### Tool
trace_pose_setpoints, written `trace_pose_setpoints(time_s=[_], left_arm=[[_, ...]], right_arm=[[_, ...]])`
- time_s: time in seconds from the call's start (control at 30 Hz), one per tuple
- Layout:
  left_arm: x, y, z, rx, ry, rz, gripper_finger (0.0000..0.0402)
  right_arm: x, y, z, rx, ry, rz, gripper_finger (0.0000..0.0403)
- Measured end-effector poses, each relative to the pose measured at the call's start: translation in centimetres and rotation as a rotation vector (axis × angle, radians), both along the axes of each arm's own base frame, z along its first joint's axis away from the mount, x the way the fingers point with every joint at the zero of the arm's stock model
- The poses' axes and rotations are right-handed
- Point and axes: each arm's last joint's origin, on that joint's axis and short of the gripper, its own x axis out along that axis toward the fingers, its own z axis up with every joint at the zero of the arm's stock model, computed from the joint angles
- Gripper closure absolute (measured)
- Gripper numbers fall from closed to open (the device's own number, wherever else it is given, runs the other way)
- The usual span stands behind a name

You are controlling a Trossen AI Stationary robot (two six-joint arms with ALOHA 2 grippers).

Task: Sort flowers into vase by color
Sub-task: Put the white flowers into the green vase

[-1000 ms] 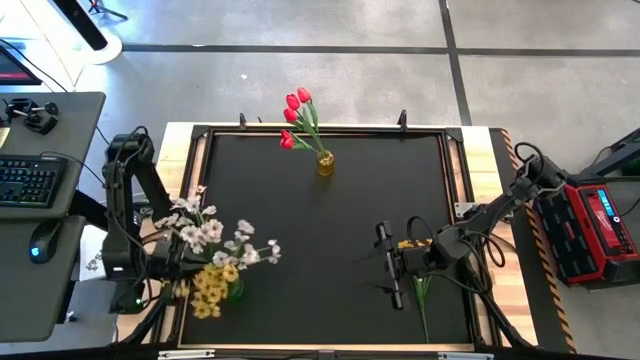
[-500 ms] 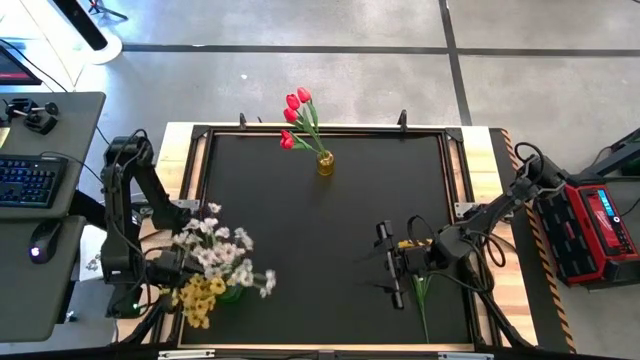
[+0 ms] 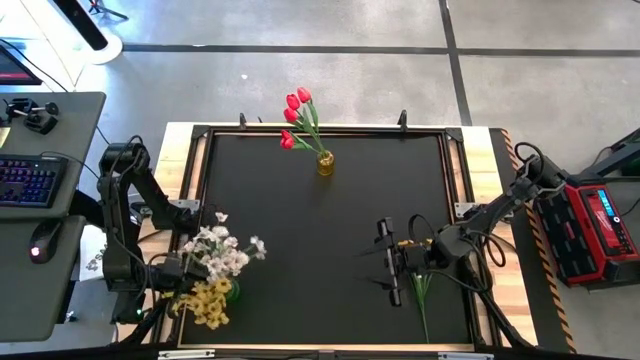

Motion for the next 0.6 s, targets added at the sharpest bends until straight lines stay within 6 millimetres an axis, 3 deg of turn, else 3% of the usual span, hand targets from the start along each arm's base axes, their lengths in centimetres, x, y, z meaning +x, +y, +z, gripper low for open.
trace_pose_setpoints(time_s=[0.4,0.6], left_arm=[[-1.1,0.3,0.7,-0.048,0.072,-0.072,0.0262],[-2.1,0.9,1.6,-0.097,0.128,-0.138,0.0242]], right_arm=[[0.1,-0.3,0.1,0.008,-0.011,-0.009,0.0214],[0.2,-0.4,0.1,0.007,-0.011,-0.014,0.0214]])
